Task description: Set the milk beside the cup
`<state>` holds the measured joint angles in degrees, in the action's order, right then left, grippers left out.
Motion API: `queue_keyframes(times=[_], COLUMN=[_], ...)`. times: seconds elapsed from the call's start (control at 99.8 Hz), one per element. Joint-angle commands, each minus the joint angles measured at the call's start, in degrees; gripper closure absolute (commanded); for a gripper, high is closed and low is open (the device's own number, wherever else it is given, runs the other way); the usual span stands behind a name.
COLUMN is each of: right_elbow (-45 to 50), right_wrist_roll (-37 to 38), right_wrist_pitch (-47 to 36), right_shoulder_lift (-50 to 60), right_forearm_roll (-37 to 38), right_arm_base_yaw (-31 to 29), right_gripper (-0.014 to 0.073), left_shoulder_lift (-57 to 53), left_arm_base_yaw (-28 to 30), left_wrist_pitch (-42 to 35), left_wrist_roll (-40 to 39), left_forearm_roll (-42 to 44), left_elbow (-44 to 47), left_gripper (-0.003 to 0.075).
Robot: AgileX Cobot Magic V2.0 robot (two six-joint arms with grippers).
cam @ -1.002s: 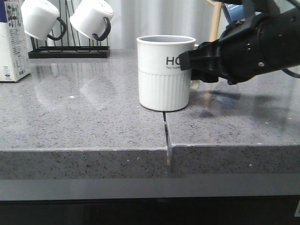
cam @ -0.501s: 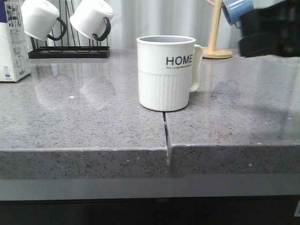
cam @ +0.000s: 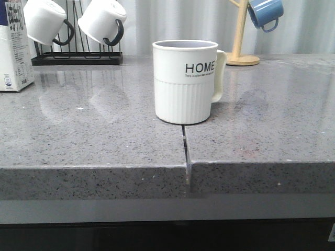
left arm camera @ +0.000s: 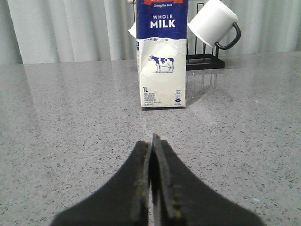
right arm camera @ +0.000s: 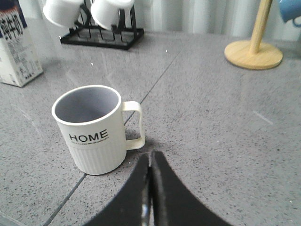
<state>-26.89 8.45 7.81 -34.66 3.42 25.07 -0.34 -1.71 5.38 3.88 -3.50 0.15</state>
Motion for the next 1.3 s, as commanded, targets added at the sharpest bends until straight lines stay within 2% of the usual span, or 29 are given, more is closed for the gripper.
queue_keyframes(times=[0.0,0.2,0.371,0.551,0.722,0.822,1.042,1.233,1.293], right_elbow=[0.96,7.38,9.05,9.11,9.11,9.11,9.11,9.11,9.11], right_wrist_roll=[-0.11,-0.07,-0.07,-0.07,-0.07,-0.07,-0.07,-0.07,-0.07], right_wrist_pitch=[-2.51,-1.6,4.55,6.52,6.52,6.52,6.52,6.52,6.52], right_shoulder_lift=[5.28,17.38,25.01,26.7,26.7,26.7,26.7,26.7,26.7], right_forearm_roll=[0.9,0.78,0.78,0.78,0.78,0.78,0.78,0.78,0.78], right_arm_base_yaw=[-0.33,-0.33,-0.33,-0.33,-0.33,-0.33,-0.33,-0.33,-0.33], right_gripper=[0.0662,0.0662,0.0662,0.0662,0.0662,0.0662,0.0662,0.0662,0.0662], left_shoulder_lift=[-1.84,-1.84,-1.84,-1.84,-1.84,-0.9,6.44,16.73,20.39], left_arm_base_yaw=[0.18,0.18,0.18,0.18,0.18,0.18,0.18,0.18,0.18], left_wrist_pitch=[-4.38,-4.48,-4.48,-4.6,-7.85,-4.42,8.66,10.59,10.74], left_wrist_roll=[-0.5,-0.5,-0.5,-0.5,1.13,1.13,1.13,1.13,1.13], left_forearm_roll=[-0.03,-0.03,-0.03,0.56,0.86,0.86,0.86,0.86,0.76], left_elbow=[2.39,2.39,2.39,2.39,0.57,-2.74,-14.72,-22.93,-24.89], left_gripper=[0.0741,0.0741,0.0741,0.0741,0.0741,0.0741,0.0741,0.0736,0.0701])
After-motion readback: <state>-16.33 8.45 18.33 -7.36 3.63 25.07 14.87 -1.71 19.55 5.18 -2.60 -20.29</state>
